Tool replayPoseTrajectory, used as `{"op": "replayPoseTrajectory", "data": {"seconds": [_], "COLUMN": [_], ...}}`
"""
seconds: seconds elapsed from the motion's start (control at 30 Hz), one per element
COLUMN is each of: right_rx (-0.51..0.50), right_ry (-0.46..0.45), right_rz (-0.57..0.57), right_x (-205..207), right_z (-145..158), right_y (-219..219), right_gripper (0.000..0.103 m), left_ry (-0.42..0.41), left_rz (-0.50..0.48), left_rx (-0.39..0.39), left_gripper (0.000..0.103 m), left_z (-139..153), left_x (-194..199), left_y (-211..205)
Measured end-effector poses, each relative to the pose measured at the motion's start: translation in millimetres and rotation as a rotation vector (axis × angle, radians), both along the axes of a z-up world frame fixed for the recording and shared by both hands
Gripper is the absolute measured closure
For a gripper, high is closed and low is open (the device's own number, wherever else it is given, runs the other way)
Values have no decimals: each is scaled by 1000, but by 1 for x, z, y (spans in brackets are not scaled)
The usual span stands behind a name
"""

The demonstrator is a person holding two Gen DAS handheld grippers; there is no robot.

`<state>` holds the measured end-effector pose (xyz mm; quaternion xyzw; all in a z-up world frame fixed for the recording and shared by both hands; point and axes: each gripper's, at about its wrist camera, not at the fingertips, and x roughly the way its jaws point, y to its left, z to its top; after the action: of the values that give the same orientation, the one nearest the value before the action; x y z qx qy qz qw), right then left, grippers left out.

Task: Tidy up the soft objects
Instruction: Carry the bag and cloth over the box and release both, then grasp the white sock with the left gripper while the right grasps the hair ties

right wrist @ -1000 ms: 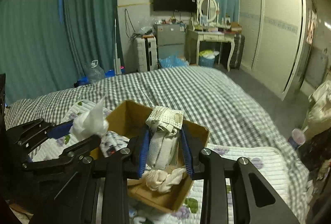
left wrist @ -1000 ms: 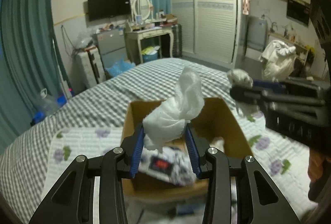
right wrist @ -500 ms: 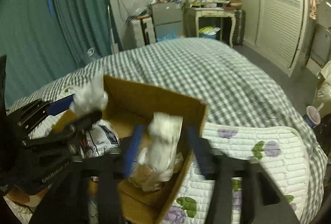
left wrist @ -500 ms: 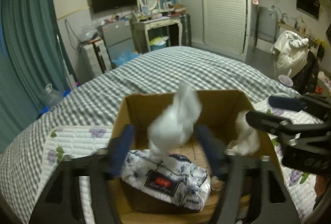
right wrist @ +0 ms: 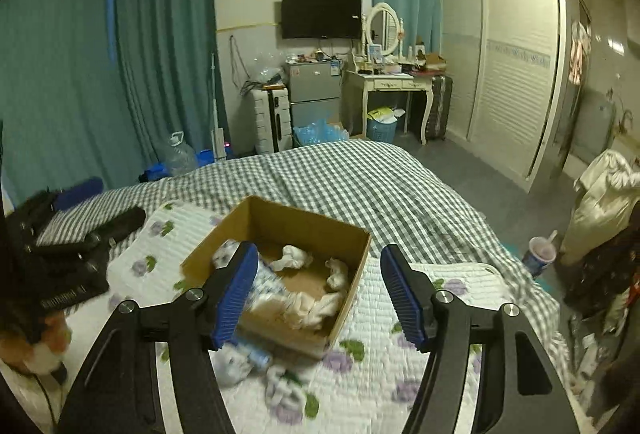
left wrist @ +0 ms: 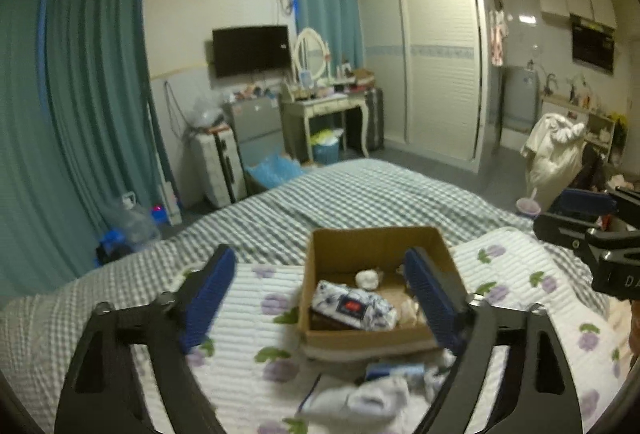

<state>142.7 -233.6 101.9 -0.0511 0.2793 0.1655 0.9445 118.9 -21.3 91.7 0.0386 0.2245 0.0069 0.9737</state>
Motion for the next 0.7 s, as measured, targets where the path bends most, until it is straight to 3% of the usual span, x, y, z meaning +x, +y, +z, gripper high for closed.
{"op": "replayPoseTrajectory", "data": {"seconds": [0.2,0.4,0.7], "right_rx": [-38,-61,-125], "right_ry": [-22,42,212], "right_rz": [16,24,28], "right_x": [-58,-65,-19], "right_z": [2,-41,-143], "right_y": [9,15,27], "right_gripper": [11,11,11], "left_ry": [-35,26,267], "left_rz": [3,4,-2], "left_rx": [-10,-20,-73], "left_gripper": [7,7,7], "left_z": [0,-43,-151], "left_x": [-51,-59,-15], "left_y": [9,7,1]}}
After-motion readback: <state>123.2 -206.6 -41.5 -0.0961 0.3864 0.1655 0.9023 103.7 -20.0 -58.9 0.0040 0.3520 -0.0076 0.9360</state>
